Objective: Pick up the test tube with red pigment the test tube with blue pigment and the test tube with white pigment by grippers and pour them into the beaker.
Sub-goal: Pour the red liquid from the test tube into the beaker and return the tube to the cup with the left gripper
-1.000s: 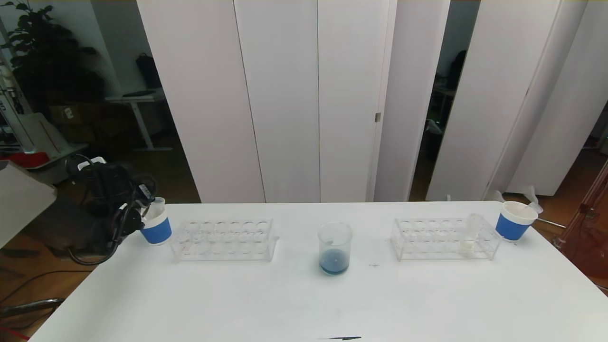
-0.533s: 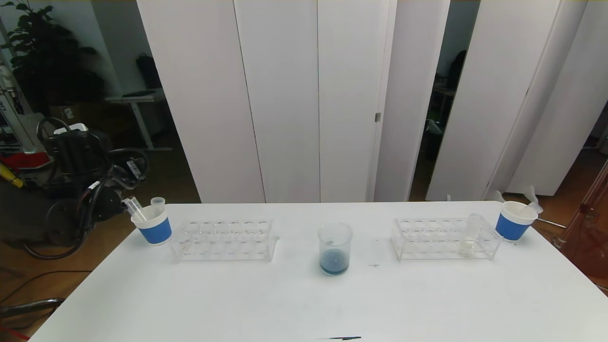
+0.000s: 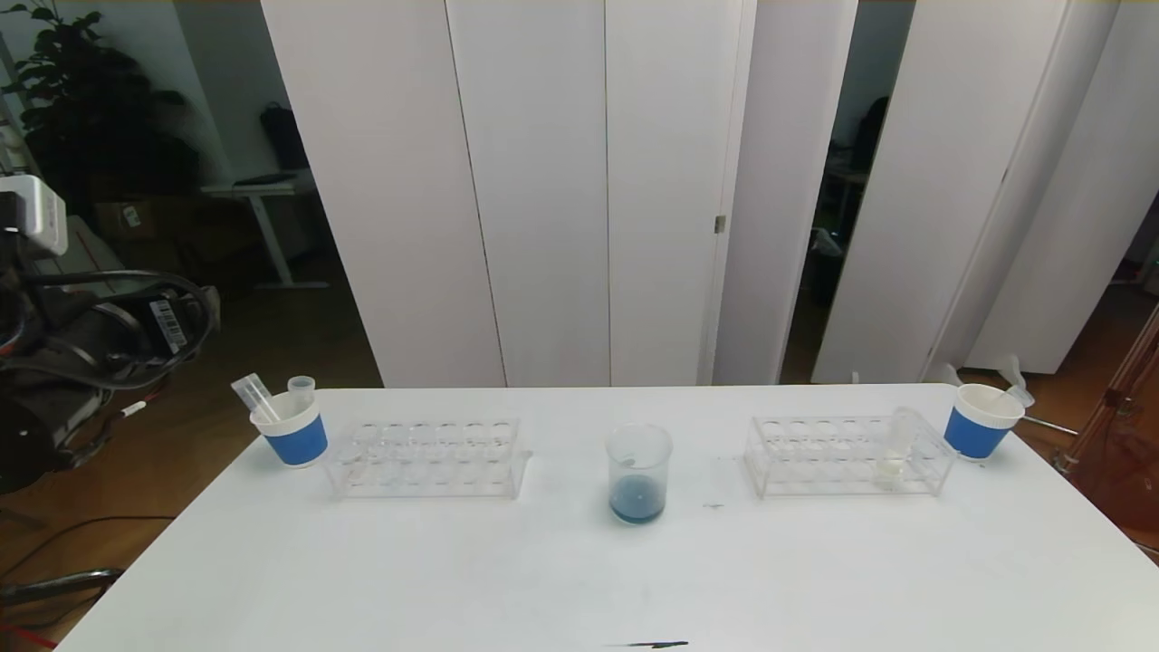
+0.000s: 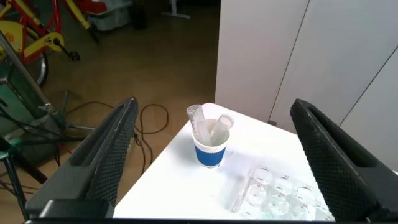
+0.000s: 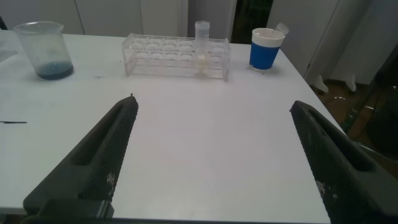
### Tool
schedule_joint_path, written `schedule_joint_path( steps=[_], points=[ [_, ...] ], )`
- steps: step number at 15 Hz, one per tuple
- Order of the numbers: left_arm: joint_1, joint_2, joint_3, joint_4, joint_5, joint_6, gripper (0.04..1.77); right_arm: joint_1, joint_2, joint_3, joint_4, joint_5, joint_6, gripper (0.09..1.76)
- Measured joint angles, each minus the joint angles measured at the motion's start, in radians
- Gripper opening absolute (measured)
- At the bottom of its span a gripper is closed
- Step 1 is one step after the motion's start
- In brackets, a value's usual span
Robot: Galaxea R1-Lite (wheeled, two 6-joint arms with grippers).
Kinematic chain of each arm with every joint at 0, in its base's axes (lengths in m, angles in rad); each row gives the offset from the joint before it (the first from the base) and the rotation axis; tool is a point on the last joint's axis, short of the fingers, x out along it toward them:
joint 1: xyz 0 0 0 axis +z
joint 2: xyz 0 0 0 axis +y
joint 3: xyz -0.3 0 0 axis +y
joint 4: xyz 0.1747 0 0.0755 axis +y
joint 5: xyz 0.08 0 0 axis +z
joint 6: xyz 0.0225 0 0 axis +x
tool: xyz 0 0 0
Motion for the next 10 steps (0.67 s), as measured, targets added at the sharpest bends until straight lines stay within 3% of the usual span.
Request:
schedule_joint_path(
  steps=[6, 10],
  points=[
    [-0.117, -0.362, 0.181, 0.323, -0.018, 0.114, 1.75, 0.000, 0.000, 0.000, 0.000, 0.000, 0.000, 1.75],
    [-0.138, -0.601, 0.339, 0.417, -0.079, 0.156, 1.75, 0.000, 0.000, 0.000, 0.000, 0.000, 0.000, 1.75]
  ],
)
